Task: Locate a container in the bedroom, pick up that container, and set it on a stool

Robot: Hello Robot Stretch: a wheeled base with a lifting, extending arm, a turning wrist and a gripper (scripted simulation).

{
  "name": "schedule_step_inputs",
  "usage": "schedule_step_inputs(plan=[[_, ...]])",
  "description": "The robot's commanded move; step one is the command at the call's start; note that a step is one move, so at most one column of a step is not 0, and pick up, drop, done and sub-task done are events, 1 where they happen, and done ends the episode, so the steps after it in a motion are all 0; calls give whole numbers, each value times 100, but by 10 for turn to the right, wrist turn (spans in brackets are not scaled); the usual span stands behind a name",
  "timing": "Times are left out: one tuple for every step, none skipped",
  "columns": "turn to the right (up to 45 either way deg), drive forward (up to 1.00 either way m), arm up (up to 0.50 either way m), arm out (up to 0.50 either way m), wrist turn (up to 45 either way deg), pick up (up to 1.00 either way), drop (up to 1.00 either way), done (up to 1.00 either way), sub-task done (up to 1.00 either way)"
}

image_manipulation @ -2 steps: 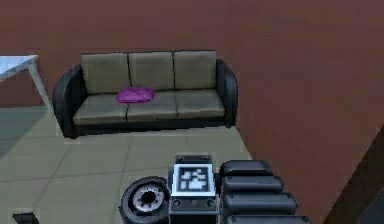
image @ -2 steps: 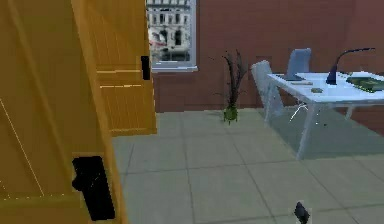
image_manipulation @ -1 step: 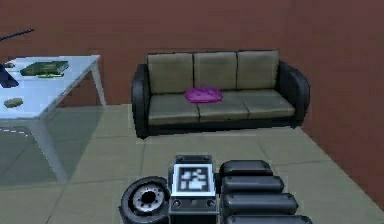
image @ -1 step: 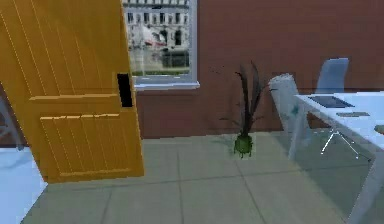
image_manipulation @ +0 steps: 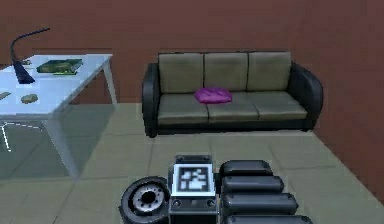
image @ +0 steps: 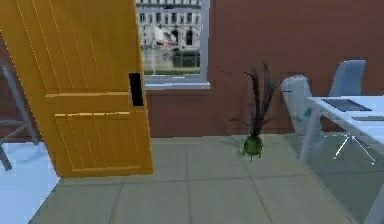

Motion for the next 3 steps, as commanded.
schedule_step_inputs(plan=[[0,45,0,0,0,0,0,0,0],[-450,0,0,0,0,0,0,0,0],[-210,0,0,0,0,0,0,0,0]])
